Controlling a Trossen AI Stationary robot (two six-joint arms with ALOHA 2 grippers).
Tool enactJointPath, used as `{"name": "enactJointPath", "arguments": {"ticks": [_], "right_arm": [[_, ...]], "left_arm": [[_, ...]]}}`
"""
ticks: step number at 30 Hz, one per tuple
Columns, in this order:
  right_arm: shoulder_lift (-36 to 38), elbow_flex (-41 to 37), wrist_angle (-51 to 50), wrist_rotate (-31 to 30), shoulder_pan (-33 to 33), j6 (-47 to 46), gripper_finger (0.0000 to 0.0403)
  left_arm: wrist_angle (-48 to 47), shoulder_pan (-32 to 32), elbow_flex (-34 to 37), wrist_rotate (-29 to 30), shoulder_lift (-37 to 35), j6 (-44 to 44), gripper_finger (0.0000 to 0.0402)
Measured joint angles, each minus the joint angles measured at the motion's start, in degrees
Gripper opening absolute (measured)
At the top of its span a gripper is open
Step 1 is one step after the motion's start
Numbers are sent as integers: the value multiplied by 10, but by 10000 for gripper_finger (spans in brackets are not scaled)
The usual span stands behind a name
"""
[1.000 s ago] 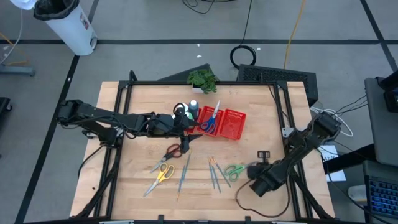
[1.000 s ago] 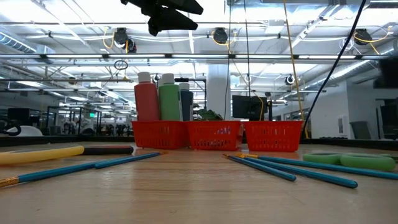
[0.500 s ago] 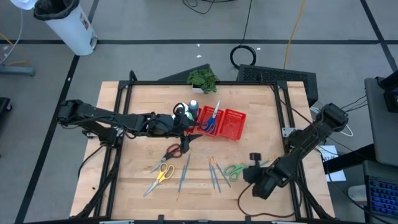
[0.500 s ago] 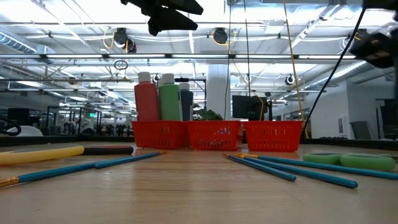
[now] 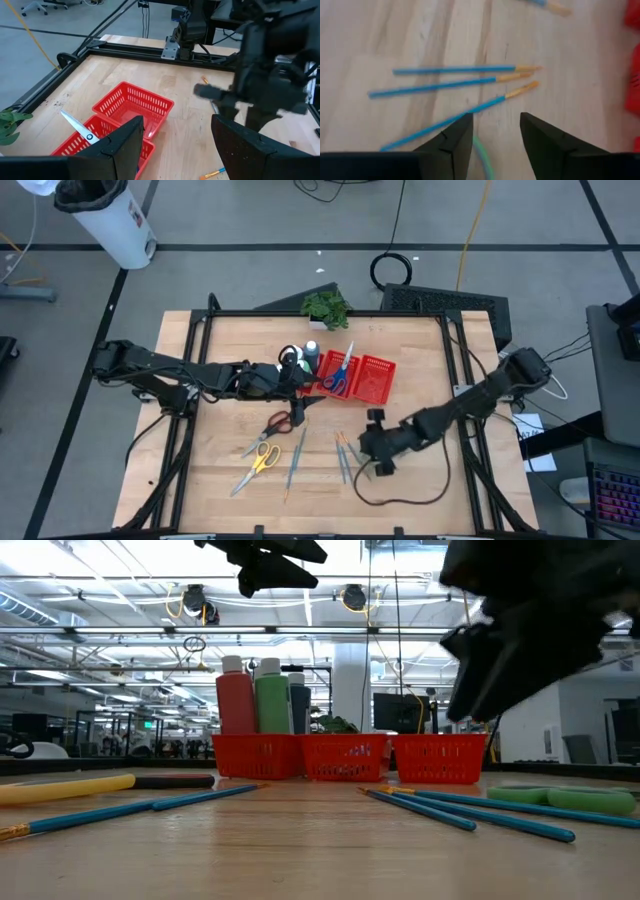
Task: Pick & Place Paint Supplies
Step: Put the green scissors into the middle red bin
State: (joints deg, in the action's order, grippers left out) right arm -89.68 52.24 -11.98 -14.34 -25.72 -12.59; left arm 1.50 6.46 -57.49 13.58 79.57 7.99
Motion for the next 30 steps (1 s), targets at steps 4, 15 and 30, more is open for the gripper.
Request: {"name": "enactJointPath", "arguments": {"ticks": [4, 15, 30], "right_arm": [[-31, -8, 14, 56, 11, 46, 157], [-84, -10, 9, 56, 14, 58, 133], [-77, -12, 43, 34, 14, 102, 18]], "left_arm": [[0, 0, 0, 0, 0, 0, 241], [0, 0, 0, 0, 0, 0, 241], [0, 0, 0, 0, 0, 2, 241]]}}
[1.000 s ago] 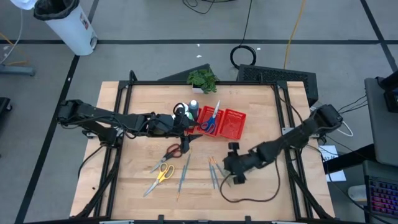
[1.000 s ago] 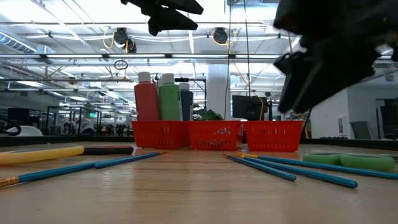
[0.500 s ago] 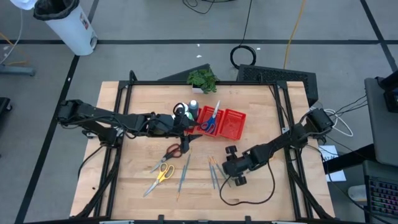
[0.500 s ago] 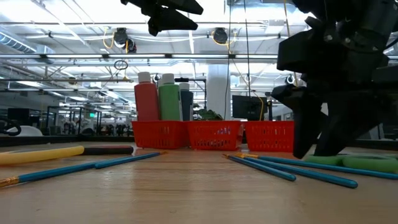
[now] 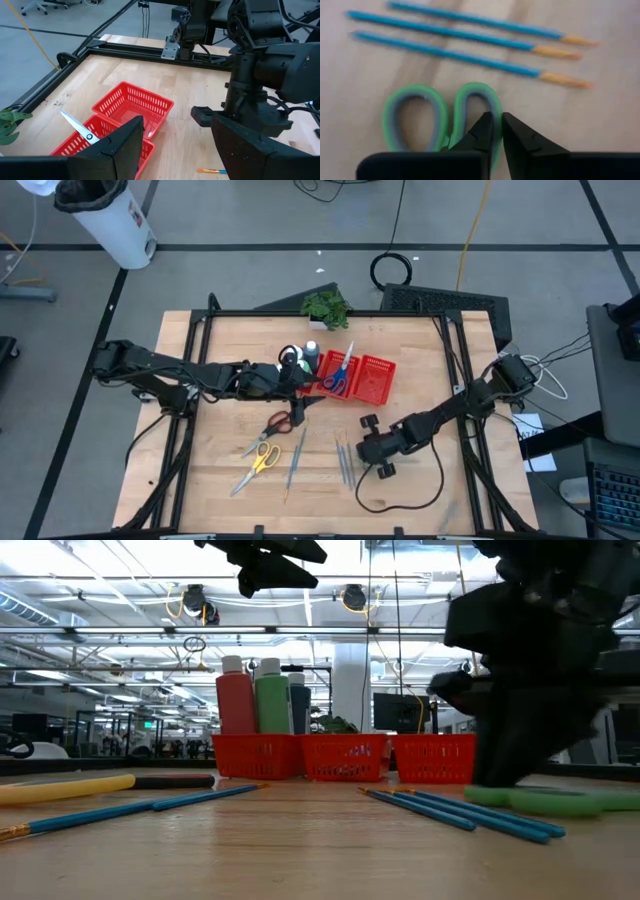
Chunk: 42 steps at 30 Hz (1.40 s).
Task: Pick & Place Paint Supplies
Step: Put the green scissors into the middle red bin
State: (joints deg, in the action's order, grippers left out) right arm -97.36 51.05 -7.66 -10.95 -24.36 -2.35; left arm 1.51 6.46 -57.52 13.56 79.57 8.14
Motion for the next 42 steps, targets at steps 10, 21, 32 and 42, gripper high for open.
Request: {"name": "enactJointPath", "arguments": {"ticks": [10, 21, 32, 42], "right_arm": [[62, 0, 31, -45, -5, 30, 8], [132, 0, 57, -107, -48, 51, 8], [144, 1, 109, -209, -67, 172, 8], [144, 1, 153, -393, -45, 298, 8]], "left_arm": [[0, 0, 0, 0, 0, 0, 241], [0, 0, 0, 0, 0, 1, 241], [22, 0, 0, -34, 38, 100, 241], [197, 1, 0, -121, 132, 117, 241]]}}
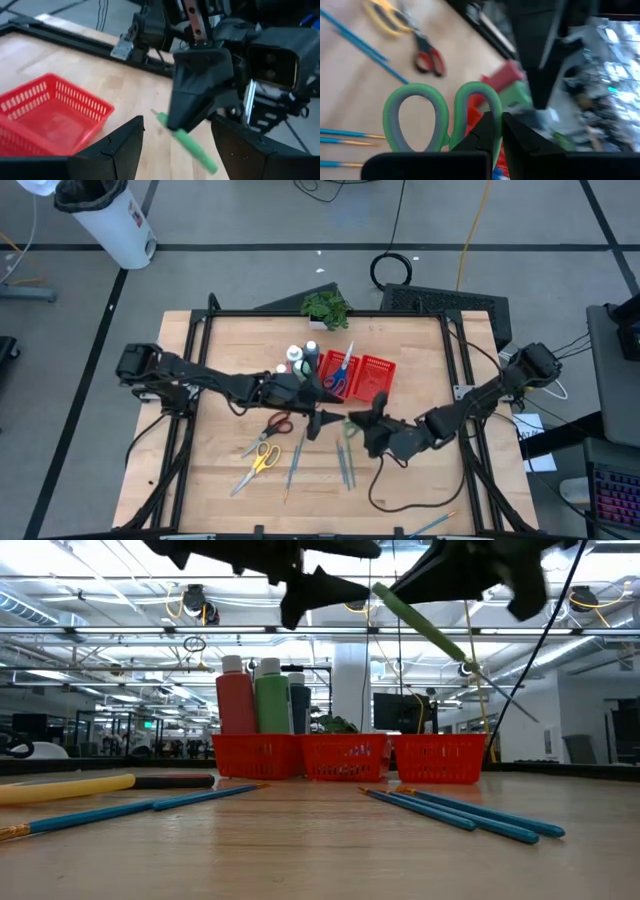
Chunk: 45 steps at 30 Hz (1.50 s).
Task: Pick & Place Paint Supplies
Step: Put the green scissors into the middle red bin
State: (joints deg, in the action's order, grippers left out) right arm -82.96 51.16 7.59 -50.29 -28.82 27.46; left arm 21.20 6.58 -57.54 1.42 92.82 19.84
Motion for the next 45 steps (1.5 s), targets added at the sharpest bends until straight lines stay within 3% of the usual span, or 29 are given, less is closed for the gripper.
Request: {"name": "enactJointPath", "arguments": {"ticks": [3, 16, 20, 25, 27, 30, 34, 36, 39, 45], "right_arm": [[0, 0, 15, -24, 9, 22, 8], [0, 0, 101, -22, 30, 88, 8], [0, 0, 102, -24, 31, 93, 8], [0, 0, 101, -32, 31, 95, 11], [0, -1, 102, -41, 30, 92, 19], [-1, -1, 116, -105, 20, 33, 42], [20, 0, 128, -247, -10, -27, 81], [38, 1, 132, -263, -30, -64, 97], [73, 1, 121, -224, -63, -166, 118], [116, -43, 116, -21, -63, -346, 148]], "left_arm": [[5, -4, 0, 1, 7, 0, 241], [0, -17, 0, 29, 6, 19, 234], [-1, -17, 0, 28, 6, 19, 176], [-4, -17, 0, 27, 6, 3, 46], [-5, -17, 0, 33, 6, -15, 31], [3, -17, -1, 57, 6, -42, 31], [-11, -19, 2, 123, 6, -59, 31], [-11, -19, 2, 154, 10, -67, 31], [16, -25, 1, 189, 6, -73, 31], [128, -37, 1, 193, 3, -96, 31]]}}
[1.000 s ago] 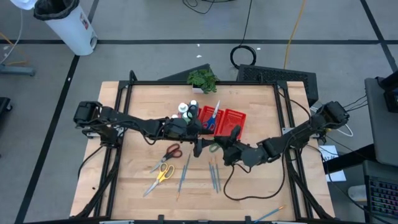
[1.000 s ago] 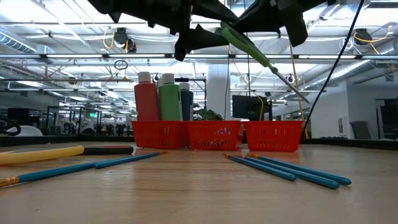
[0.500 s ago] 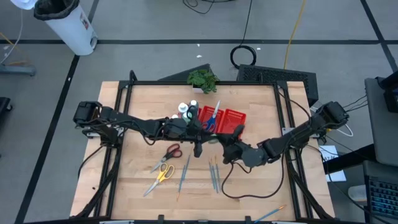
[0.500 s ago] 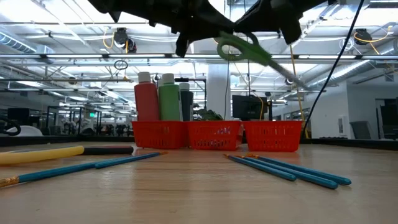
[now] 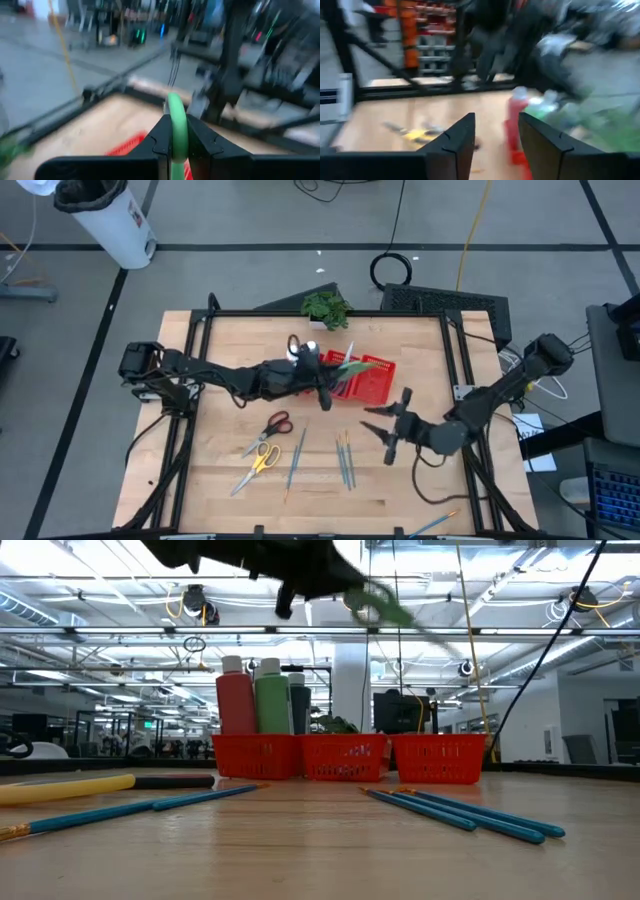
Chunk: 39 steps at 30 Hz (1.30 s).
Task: Pick & Place Paint Supplies
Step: Put the green scissors into the middle red bin
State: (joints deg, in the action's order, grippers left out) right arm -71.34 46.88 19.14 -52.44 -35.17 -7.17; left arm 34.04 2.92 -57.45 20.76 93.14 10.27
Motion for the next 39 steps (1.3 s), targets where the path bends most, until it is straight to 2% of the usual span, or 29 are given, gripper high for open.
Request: {"name": "enactJointPath", "arguments": {"ticks": [2, 5, 10, 13, 16, 21, 27, 32, 39], "right_arm": [[5, -35, 22, 16, 13, -35, 154], [6, -100, 118, 17, 43, -57, 158], [6, -224, 409, 18, 90, -21, 153], [5, -287, 578, 68, 116, 9, 147], [6, -324, 691, 133, 145, 17, 144], [7, -316, 704, 225, 190, 30, 144], [2, -282, 706, 282, 213, 72, 144], [2, -274, 706, 308, 208, 102, 138], [15, -274, 705, 315, 209, 112, 105]], "left_arm": [[39, 0, 0, -15, 0, -4, 31], [79, 2, 0, -42, 0, 1, 31], [140, 4, 18, -53, 7, 2, 31], [203, -2, 39, -77, 7, -3, 31], [259, -8, 56, -113, 7, -5, 31], [285, -14, 57, -138, 7, -1, 31], [291, -8, 57, -148, 7, -4, 31], [299, -2, 57, -149, 7, -12, 31], [302, -1, 57, -151, 7, -13, 31]]}}
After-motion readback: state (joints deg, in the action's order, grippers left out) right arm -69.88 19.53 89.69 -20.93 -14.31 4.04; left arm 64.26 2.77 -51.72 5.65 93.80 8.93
